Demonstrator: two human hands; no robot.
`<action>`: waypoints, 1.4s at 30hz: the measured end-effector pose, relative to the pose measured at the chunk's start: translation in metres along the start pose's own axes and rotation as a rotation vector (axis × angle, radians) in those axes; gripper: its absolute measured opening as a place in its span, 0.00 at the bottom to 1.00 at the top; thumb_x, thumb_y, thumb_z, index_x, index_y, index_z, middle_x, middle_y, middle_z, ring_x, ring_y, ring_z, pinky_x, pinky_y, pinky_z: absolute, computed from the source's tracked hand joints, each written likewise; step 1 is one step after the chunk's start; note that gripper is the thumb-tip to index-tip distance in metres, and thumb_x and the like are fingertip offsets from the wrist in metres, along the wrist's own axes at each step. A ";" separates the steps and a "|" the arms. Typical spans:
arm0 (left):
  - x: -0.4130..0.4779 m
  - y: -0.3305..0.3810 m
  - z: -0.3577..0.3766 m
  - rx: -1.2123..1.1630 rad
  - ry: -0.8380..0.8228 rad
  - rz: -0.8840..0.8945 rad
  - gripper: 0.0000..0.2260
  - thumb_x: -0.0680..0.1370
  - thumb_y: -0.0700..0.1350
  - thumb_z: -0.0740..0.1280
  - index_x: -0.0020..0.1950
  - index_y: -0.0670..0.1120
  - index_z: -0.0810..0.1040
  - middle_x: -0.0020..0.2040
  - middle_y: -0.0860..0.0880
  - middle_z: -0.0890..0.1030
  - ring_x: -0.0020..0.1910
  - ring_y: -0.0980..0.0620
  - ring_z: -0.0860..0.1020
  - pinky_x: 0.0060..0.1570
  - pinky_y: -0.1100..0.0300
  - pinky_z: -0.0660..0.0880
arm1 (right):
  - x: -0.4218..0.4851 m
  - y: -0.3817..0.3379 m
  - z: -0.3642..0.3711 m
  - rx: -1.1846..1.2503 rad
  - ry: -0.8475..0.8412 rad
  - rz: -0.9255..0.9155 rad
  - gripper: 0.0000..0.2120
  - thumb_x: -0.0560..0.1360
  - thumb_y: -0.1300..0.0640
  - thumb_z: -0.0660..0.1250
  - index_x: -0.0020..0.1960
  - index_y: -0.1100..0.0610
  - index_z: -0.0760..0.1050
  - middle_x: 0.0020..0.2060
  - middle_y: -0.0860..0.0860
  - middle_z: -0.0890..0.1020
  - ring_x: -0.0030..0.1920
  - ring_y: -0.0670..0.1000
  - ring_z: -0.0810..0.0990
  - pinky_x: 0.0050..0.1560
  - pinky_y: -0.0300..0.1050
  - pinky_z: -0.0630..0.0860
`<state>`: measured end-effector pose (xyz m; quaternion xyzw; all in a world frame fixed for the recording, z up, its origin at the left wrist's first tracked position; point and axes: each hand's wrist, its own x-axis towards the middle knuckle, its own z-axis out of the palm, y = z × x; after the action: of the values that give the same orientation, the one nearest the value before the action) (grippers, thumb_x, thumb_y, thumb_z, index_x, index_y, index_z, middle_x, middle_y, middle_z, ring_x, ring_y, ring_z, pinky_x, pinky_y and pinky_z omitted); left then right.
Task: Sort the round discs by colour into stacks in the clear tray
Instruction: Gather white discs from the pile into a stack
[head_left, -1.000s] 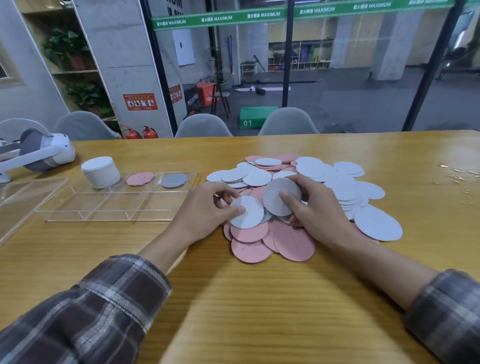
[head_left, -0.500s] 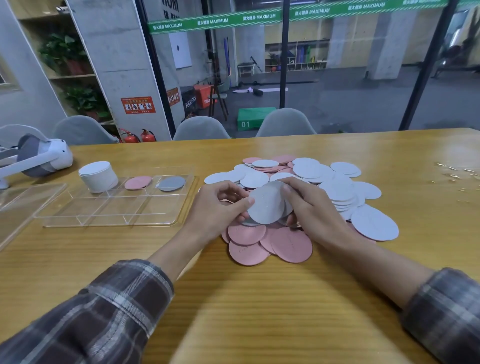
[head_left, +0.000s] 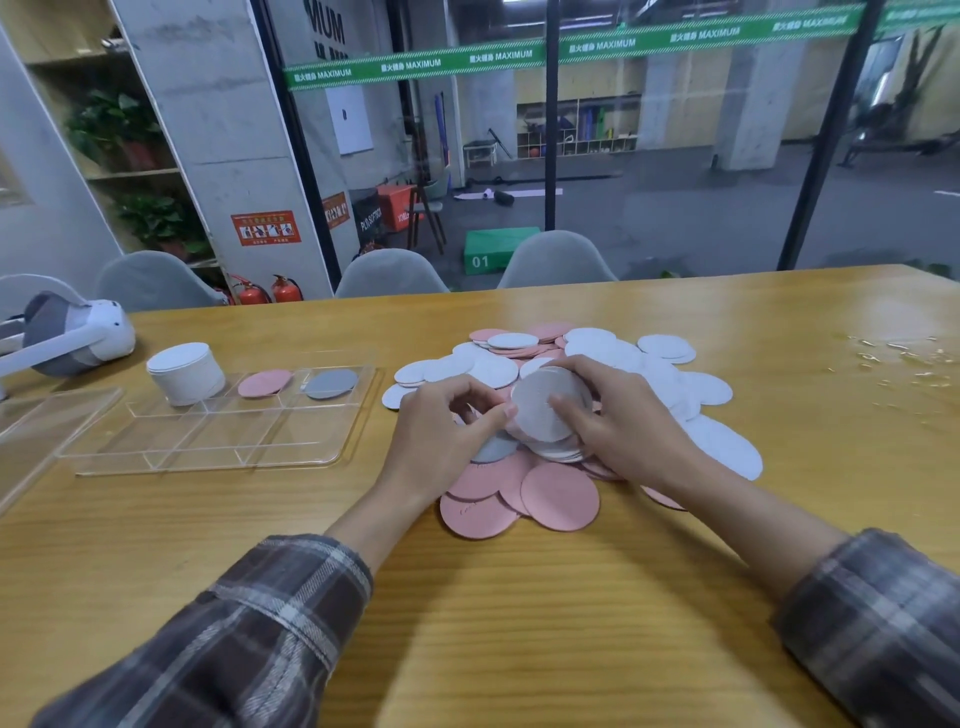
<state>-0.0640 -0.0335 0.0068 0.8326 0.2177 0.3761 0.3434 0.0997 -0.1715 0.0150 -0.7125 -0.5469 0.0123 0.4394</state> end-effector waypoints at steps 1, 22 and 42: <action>0.000 0.002 0.003 0.025 -0.016 0.034 0.04 0.74 0.44 0.79 0.42 0.49 0.85 0.37 0.59 0.84 0.35 0.59 0.77 0.38 0.71 0.70 | 0.000 0.002 -0.005 -0.030 0.016 -0.003 0.11 0.80 0.57 0.68 0.61 0.51 0.78 0.49 0.42 0.82 0.50 0.43 0.77 0.50 0.28 0.69; 0.004 -0.004 0.035 0.293 -0.260 0.414 0.18 0.72 0.59 0.79 0.58 0.53 0.87 0.52 0.56 0.77 0.51 0.55 0.74 0.51 0.58 0.74 | -0.017 0.029 -0.034 -0.109 0.083 0.076 0.13 0.81 0.57 0.66 0.65 0.53 0.76 0.51 0.47 0.82 0.52 0.51 0.78 0.51 0.45 0.73; -0.012 0.014 0.017 0.328 -0.062 0.762 0.07 0.82 0.45 0.70 0.52 0.44 0.87 0.38 0.48 0.81 0.37 0.46 0.78 0.38 0.49 0.76 | -0.019 0.023 -0.032 -0.048 0.073 0.018 0.13 0.81 0.57 0.66 0.64 0.48 0.77 0.50 0.42 0.83 0.52 0.46 0.79 0.51 0.44 0.75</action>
<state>-0.0565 -0.0568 0.0030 0.9083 -0.0594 0.4113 0.0489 0.1260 -0.2065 0.0113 -0.7276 -0.5243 -0.0231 0.4418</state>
